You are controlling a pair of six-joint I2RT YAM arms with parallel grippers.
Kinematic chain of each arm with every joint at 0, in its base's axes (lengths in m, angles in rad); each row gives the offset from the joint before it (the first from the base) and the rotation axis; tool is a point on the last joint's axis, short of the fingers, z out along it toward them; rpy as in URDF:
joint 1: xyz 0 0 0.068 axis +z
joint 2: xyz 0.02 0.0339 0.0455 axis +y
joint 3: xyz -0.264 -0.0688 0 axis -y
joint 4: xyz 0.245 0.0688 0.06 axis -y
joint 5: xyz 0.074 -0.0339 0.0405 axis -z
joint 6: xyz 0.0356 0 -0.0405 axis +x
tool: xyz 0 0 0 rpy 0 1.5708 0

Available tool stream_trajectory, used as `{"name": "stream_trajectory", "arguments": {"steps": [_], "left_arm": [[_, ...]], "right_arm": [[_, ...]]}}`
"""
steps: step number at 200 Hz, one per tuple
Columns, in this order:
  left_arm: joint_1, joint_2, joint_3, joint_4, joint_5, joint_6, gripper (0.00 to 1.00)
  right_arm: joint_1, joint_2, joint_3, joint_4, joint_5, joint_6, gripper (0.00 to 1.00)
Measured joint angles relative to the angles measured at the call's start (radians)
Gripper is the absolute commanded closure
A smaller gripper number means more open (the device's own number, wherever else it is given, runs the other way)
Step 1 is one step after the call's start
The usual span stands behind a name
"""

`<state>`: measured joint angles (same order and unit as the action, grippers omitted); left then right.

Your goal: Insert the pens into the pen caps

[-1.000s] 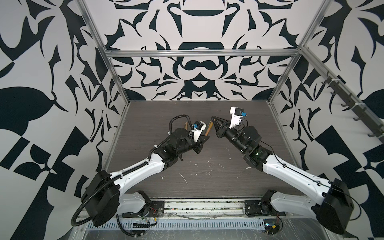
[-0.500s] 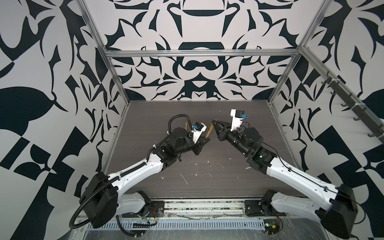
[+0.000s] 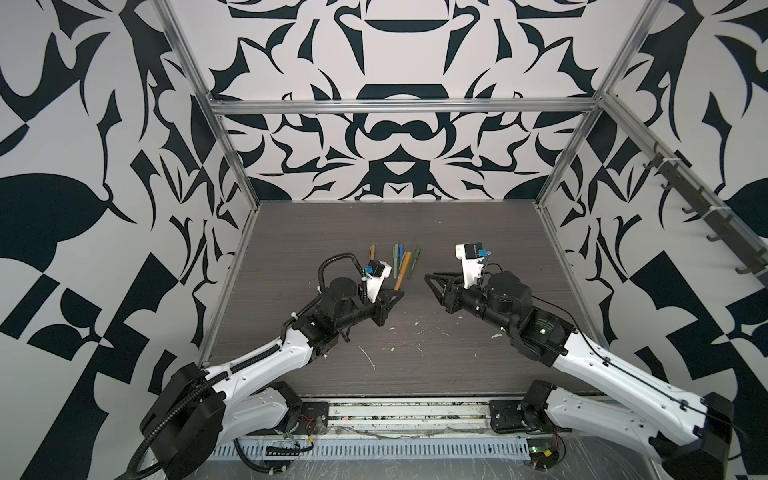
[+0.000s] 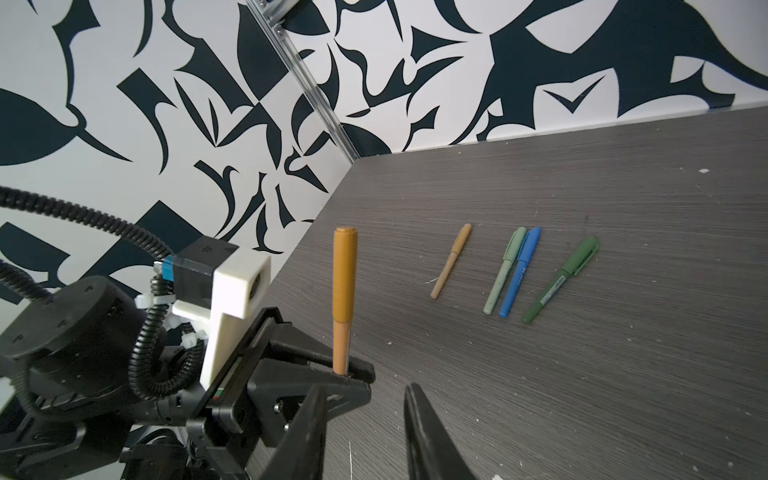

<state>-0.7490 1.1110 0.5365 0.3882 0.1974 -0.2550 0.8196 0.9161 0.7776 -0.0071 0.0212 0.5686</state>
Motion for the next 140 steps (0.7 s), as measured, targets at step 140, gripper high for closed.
{"name": "stream_trajectory", "arguments": {"steps": [140], "left_arm": [[0.155,0.626,0.658,-0.662,-0.112,-0.211,1.0]], "right_arm": [[0.0,-0.07,-0.048,-0.115,0.194,0.005,0.66]]}}
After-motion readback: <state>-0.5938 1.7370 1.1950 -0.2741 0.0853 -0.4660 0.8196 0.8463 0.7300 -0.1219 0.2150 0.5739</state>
